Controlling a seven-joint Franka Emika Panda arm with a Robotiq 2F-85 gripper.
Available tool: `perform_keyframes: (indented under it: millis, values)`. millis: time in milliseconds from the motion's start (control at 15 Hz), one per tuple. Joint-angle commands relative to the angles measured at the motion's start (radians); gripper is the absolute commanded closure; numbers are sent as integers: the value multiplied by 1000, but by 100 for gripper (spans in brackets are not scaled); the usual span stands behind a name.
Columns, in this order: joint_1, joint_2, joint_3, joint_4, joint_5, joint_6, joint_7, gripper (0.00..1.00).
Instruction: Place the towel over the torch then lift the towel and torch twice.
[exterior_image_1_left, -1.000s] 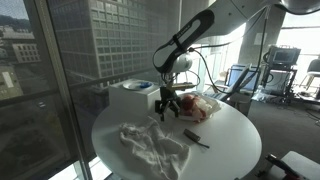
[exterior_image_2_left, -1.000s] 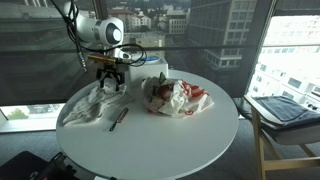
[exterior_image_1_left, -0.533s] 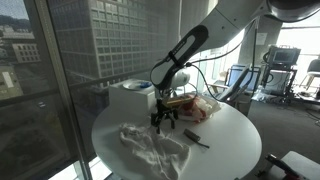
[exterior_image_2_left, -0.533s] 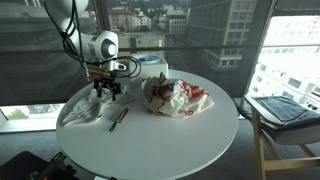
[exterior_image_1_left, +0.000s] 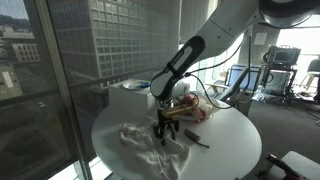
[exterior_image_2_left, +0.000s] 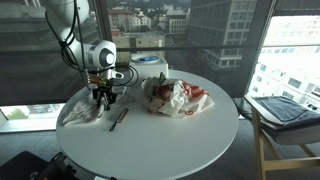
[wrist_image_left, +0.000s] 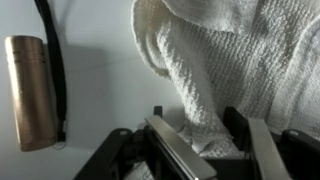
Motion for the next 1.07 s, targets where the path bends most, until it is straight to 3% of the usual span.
perform_keyframes:
  millis: [0, 267, 333, 667, 1000]
  values:
    - [22, -28, -11, -35, -3, 11, 38, 65]
    - [27, -81, -30, -88, 6, 10, 118, 95]
    - [18, -96, -24, -100, 23, -4, 133, 98]
    - [8, -217, -42, -213, 75, 1, 245, 98]
    - [-17, -328, -119, -312, 63, 7, 404, 98]
